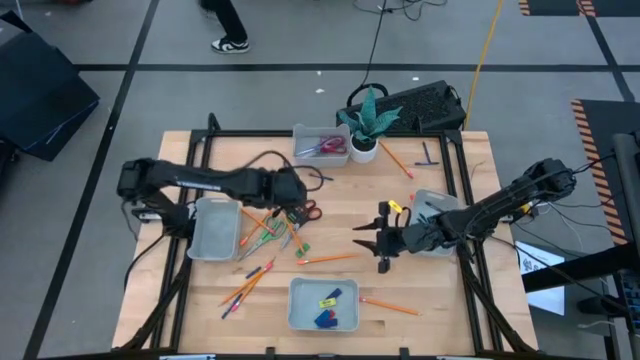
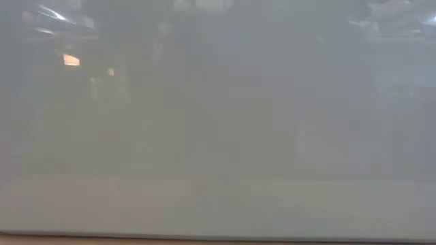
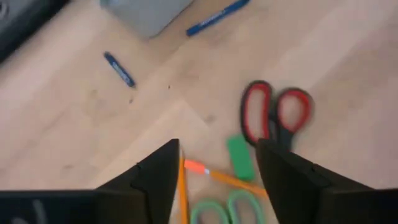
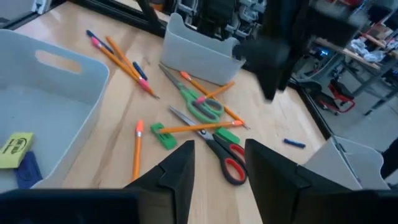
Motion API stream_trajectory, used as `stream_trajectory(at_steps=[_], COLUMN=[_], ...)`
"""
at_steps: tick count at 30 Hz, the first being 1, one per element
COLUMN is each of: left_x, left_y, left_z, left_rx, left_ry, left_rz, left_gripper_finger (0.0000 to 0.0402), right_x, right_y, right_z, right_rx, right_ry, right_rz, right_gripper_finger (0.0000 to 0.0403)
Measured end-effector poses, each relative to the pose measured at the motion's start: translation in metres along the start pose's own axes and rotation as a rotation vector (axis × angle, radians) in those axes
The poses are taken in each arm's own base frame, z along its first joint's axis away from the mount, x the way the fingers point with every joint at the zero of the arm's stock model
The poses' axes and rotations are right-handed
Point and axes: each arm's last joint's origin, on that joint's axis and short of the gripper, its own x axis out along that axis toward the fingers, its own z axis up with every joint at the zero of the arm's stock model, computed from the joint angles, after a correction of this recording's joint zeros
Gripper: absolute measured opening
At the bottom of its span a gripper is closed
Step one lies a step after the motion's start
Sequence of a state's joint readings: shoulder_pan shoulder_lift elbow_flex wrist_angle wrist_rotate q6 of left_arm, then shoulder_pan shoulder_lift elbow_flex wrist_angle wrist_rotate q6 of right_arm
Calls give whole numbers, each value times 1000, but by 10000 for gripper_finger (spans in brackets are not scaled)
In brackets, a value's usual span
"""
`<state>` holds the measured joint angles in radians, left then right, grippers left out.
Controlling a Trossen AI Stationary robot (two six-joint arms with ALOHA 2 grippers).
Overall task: Sort crayons/erasers/pens/pencils in bins
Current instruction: Put the black scissors into the top gray bin
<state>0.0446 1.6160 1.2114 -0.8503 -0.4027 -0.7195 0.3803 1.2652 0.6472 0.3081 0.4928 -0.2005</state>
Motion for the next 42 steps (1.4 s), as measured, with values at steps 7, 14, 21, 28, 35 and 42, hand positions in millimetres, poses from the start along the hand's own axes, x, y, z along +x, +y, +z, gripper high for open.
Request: stream_trajectory(at_steps=[7,14,21,28,35,42], left_x=[58,99,110,111,112,113], left_y=[-7,-16,-23,-27,-29,-31], left_z=[-8,-11,-14,-16,-16,-14], left_rx=[-34,-75,-68,-53,-65,-74], left_ry=[-9,62,70,93,84,36], left_rz=[-2,-44,-75,-106,-116,-113], left_gripper_finger=[259,230,201,129,44,15], right_x=[0,0,1,5,5,5], right_y=[0,-3,-7,-14,-15,-14], right_z=[3,9,9,8,7,7], right_rx=[26,101,117,130,129,123], right_ry=[-26,-89,-92,-83,-81,-76], right_rz=[-6,-21,-36,-65,-66,-64], right_gripper_finger=[135,124,122,122,122,122])
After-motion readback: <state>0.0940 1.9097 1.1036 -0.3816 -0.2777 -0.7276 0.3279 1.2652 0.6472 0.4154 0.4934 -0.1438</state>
